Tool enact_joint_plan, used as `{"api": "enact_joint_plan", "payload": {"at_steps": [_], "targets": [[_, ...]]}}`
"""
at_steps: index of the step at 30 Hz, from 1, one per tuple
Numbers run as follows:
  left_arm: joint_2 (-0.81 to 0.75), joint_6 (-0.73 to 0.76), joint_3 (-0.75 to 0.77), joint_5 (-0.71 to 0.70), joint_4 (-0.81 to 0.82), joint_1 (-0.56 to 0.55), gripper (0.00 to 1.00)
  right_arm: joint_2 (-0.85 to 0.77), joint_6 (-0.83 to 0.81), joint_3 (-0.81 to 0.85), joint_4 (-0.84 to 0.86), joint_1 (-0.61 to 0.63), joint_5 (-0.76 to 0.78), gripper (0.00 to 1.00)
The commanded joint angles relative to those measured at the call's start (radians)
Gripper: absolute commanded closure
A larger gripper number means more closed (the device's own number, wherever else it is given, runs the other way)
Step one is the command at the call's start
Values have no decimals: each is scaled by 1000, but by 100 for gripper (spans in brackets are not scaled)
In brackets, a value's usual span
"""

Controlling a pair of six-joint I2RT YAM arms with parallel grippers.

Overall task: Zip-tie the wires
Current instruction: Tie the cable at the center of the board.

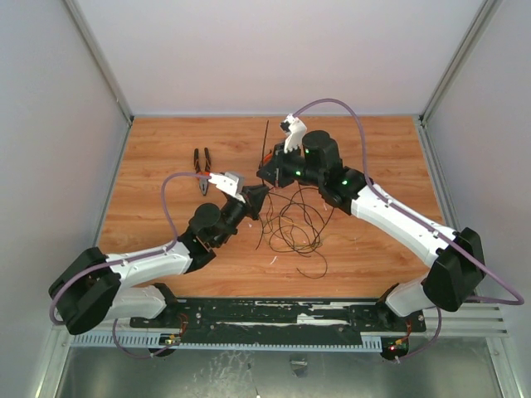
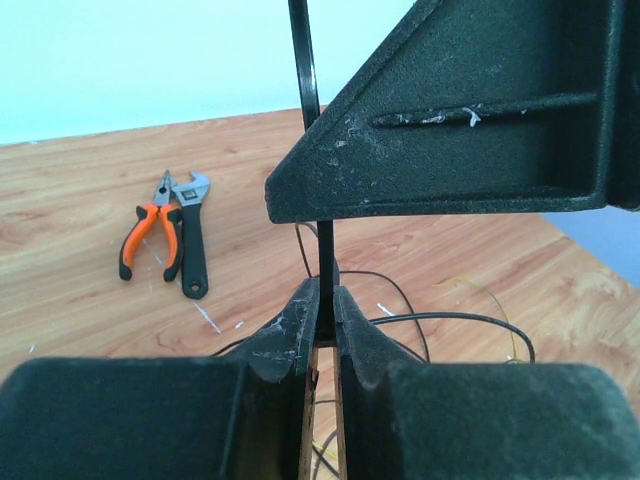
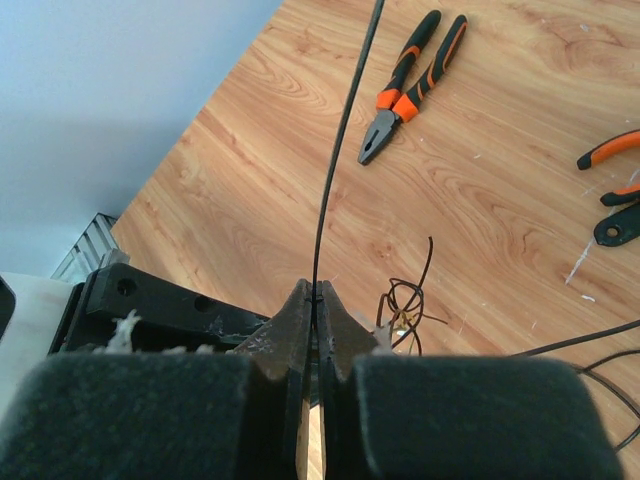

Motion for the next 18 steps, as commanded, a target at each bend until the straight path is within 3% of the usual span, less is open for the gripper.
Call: {"api": "enact_joint_plan", "payload": {"at_steps": [1,11,18], "targets": [[56,-5,-57,27,-144,-20,87,-39,12,112,204,-11,-11,100],[129,-9,-59,27,-98,-22,86,-47,8,135,193,-12,-8,100],[90,5,-49,6,-107,-21,86,-57,-1,105,186,-13,-4,100]]}}
